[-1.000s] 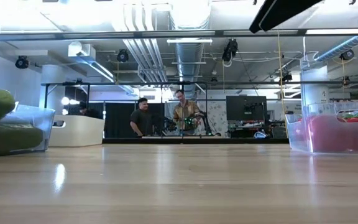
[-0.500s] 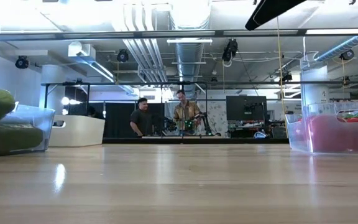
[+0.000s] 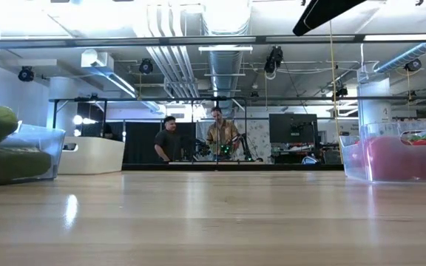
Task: Sort produce into baskets
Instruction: Put the lime into the white bin
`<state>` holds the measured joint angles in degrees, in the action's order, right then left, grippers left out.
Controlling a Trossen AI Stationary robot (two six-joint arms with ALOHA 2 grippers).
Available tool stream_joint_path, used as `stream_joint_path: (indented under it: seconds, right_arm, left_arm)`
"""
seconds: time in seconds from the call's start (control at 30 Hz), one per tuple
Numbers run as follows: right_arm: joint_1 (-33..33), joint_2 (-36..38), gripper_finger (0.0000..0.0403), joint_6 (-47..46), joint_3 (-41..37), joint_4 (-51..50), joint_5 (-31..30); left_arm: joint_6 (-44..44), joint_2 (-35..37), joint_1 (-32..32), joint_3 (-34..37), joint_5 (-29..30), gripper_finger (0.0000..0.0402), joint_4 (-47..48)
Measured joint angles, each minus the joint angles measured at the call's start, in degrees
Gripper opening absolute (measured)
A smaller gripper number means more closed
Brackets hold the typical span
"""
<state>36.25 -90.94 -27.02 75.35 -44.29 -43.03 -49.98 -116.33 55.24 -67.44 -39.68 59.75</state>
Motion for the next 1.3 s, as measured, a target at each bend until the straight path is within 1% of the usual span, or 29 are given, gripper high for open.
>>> stream_joint_path:
  seconds: [0.1, 0.2, 0.3, 0.37, 0.43, 0.5, 0.53, 0.6, 0.67, 0.77, 0.83, 0.87, 0.93, 1.0, 1.1, 1.2, 1.3]
  right_arm:
    - [0.0, 0.0, 0.0368, 0.12, 0.0, -0.1, 0.0]
    - [0.0, 0.0, 0.0368, 0.25, -0.02, -0.49, -0.01]
    - [0.0, 0.0, 0.0368, 0.73, -0.02, -0.91, -0.01]
    - [0.0, 0.0, 0.0368, 0.83, -0.02, -1.5, -0.02]
    - [0.0, 0.0, 0.0368, 1.18, -0.02, -2.13, -0.04]
    - [-0.1, 0.0, 0.0368, 2.43, -0.02, -2.08, -0.17]
    - [-0.15, 0.0, 0.0368, 2.92, -0.02, -2.08, -0.36]
    - [-0.28, 0.0, 0.0368, 3.69, -0.02, -2.06, -0.5]
    - [-0.28, 0.0, 0.0368, 3.34, -0.02, -2.15, -0.5]
    - [0.49, 0.0, 0.0368, 1.01, -0.36, -2.9, -0.27]
    - [1.39, 0.0, 0.0368, -1.7, -0.67, -4.57, 1.89]
    - [1.86, 0.0, 0.0368, -3.53, -0.84, -5.54, 3.56]
    - [2.94, 0.0, 0.0368, -7.61, -1.54, -7.22, 6.94]
    - [4.25, 0.0, 0.0368, -11.59, -2.65, -8.29, 8.79]
    - [6.54, 0.0, 0.0368, -17.37, -4.11, -9.41, 8.97]
    - [8.6, 0.0, 0.0368, -22.63, -5.11, -10.02, 9.01]
    - [9.84, 0.01, 0.0368, -25.32, -5.33, -10.32, 8.97]
  left_arm:
    - [3.28, -0.38, 0.09, -0.6, 0.83, 0.0223, 0.65]
    - [5.7, -0.29, -0.19, -2.34, 4.83, 0.0182, 3.91]
    - [9.91, 0.01, -1.37, -5.22, 7.5, 0.018, 10.22]
    - [14.58, 0.02, -2.56, -8.9, 9.4, 0.018, 17.18]
    - [19.46, 0.05, -4.13, -13.44, 13.9, 0.018, 24.81]
    - [23.43, 0.54, -6.73, -17.7, 21.39, 0.018, 30.49]
    - [24.5, 1.27, -8.35, -18.94, 24.83, 0.018, 30.37]
    - [24.87, 3.81, -12.5, -19.26, 28.42, 0.018, 28.77]
    - [24.87, 6.74, -17.82, -19.22, 34.13, 0.018, 29.96]
    - [25.97, 12.12, -25.98, -18.09, 47.17, 0.018, 29.48]
    - [26.1, 16.22, -32.42, -16.9, 55.33, 0.0179, 28.09]
    - [26.17, 18.08, -35.95, -15.92, 57.89, 0.0179, 27.38]
    - [27.23, 21.0, -43.8, -13.41, 58.82, 0.0179, 26.24]
    - [27.68, 23.31, -52.21, -10.31, 59.01, 0.0179, 24.98]
    - [27.57, 26.54, -65.0, -4.77, 60.92, 0.0179, 23.73]
    - [29.76, 27.33, -77.66, 0.13, 63.92, 0.0179, 19.55]
    - [33.07, 27.95, -88.5, 1.88, 66.69, 0.0179, 13.22]
